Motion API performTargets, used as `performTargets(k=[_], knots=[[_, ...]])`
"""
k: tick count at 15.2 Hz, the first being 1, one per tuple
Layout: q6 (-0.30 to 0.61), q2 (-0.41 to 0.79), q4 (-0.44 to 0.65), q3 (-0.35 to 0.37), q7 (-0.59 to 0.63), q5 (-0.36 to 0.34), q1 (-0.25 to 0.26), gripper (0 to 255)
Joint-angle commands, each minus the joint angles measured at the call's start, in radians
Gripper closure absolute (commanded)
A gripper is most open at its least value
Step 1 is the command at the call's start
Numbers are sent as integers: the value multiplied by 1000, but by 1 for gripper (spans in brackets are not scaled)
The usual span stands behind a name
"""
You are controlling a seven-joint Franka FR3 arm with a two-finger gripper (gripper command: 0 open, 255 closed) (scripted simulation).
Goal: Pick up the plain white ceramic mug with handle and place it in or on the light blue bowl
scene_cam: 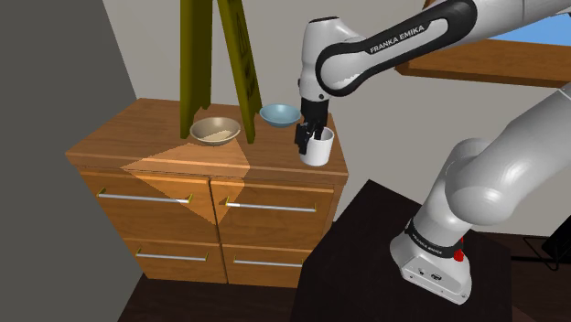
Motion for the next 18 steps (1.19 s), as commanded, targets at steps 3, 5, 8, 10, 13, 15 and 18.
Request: performTargets(k=[3, 5, 8, 10, 13, 15, 18], knots=[[6, 3, -2, 0, 0, 0, 0, 0], [6, 3, -2, 0, 0, 0, 0, 0], [5, 3, -2, 0, 0, 0, 0, 255], [5, 3, -2, 0, 0, 0, 0, 255], [5, 3, -2, 0, 0, 0, 0, 255], [5, 3, -2, 0, 0, 0, 0, 255], [-10, -4, 6, 0, 0, 0, 0, 255]])
